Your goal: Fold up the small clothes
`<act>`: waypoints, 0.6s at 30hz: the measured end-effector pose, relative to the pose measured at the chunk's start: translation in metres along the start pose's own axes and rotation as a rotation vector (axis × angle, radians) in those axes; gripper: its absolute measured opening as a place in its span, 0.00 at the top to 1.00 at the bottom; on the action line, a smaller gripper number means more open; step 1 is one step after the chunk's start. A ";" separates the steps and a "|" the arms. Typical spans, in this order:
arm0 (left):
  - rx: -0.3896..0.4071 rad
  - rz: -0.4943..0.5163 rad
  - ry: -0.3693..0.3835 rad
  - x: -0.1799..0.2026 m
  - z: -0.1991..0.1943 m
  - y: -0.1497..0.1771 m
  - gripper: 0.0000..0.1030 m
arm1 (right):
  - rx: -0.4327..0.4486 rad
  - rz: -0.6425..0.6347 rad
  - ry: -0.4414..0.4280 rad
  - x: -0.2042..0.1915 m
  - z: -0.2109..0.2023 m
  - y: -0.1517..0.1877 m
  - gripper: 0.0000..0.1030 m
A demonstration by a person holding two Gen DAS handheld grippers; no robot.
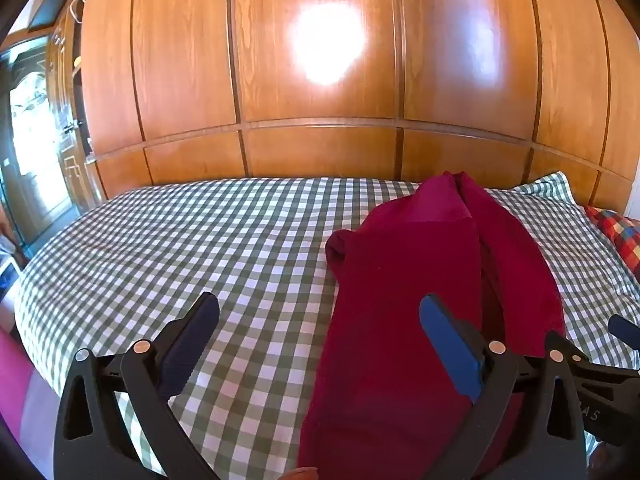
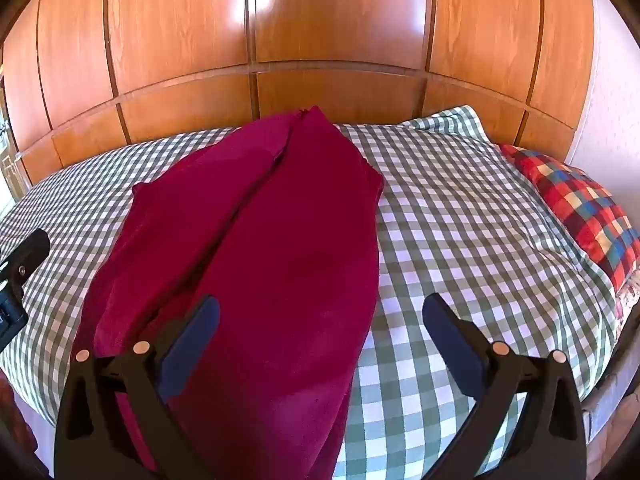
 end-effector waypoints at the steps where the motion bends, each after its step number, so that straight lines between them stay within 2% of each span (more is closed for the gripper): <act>1: 0.001 0.002 -0.001 0.000 -0.001 0.000 0.04 | -0.001 -0.003 0.002 0.000 0.000 -0.001 0.02; 18: -0.035 0.000 -0.006 -0.004 0.006 0.007 0.04 | -0.007 -0.003 -0.001 -0.003 0.004 0.003 0.02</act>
Point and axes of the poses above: each gripper's, at about its wrist camera, not at the fingertips, and z roughly the way its jaws point, x to its right, y to its underside, the point moved 3 cm from there along z, roughly the way its jaws point
